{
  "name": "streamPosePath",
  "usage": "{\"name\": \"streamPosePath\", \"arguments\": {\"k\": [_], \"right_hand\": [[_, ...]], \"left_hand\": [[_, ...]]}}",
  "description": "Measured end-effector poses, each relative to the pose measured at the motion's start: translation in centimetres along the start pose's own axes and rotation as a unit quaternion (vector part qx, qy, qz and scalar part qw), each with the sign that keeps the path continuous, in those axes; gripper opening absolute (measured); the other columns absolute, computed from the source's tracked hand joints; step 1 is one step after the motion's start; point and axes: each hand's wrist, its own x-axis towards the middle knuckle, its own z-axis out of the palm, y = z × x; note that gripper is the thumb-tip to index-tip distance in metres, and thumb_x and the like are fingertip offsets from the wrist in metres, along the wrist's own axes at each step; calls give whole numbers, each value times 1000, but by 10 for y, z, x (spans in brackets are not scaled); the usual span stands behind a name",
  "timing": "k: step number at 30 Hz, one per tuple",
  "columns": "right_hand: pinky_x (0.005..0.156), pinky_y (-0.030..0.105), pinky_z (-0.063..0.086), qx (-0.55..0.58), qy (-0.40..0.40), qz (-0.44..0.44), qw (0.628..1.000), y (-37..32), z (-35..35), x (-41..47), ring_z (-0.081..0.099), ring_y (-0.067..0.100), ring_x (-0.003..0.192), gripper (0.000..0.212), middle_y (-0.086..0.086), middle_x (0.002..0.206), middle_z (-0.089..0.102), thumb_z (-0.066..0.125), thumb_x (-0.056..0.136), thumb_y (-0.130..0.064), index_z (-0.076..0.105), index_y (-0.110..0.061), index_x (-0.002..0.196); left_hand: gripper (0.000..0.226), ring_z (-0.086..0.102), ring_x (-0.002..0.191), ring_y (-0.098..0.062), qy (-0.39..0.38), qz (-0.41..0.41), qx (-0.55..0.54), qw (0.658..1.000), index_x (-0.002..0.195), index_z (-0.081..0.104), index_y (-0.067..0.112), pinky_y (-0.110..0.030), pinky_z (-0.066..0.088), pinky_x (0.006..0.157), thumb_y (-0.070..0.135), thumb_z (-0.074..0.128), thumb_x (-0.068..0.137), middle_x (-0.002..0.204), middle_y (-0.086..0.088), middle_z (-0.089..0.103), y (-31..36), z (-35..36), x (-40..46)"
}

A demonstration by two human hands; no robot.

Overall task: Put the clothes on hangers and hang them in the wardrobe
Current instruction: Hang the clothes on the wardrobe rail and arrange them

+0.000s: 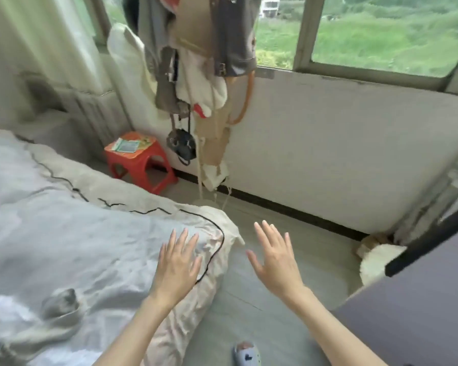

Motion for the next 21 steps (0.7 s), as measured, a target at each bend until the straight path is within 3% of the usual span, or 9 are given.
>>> {"name": "streamPosePath", "arguments": {"k": [3,6,8,11,13,18,21], "right_hand": [[106,46,21,15,-29,-110,993,-54,18,48,41,30,131,63,10,139,47,32,88,-48,44,-11,136],[103,48,31,11,-85,-218,972,-109,47,72,47,30,127,61,10,135,52,32,88,-48,47,-10,133],[97,50,38,8,-128,-278,952,-141,64,75,52,30,122,61,10,130,56,25,93,-51,49,-11,132],[94,49,42,18,-171,-362,916,-180,84,72,54,29,120,68,9,129,57,9,96,-54,49,-12,131],[94,49,43,25,-189,-410,892,-200,96,69,54,29,120,67,9,130,56,9,96,-55,48,-13,132],[89,50,45,33,-247,-493,834,-245,126,48,58,29,114,65,8,126,59,8,95,-56,44,-16,130],[92,47,42,27,-278,-537,796,-276,142,30,58,27,115,64,6,127,59,12,95,-56,48,-16,130]], "left_hand": [[54,50,120,-39,20,-109,28,993,121,60,11,-57,42,90,39,35,83,130,-14,55,-49,-19,-21],[51,54,115,-40,33,-227,33,973,118,62,12,-58,45,85,41,34,87,126,-15,58,-86,-27,-54],[56,52,117,-40,48,-294,26,954,122,57,13,-58,47,85,47,22,95,128,-16,56,-104,-28,-81],[55,48,121,-42,87,-379,14,921,126,53,12,-59,46,86,47,28,91,133,-17,52,-118,-34,-113],[56,46,123,-42,105,-436,6,894,125,56,12,-60,43,89,42,33,84,134,-16,50,-117,-41,-131],[46,54,116,-38,94,-555,-11,827,118,57,17,-53,50,78,39,37,82,127,-12,58,-108,-39,-185],[53,49,121,-39,109,-600,-10,792,122,58,17,-55,44,89,42,32,83,134,-9,53,-114,-35,-221]]}}
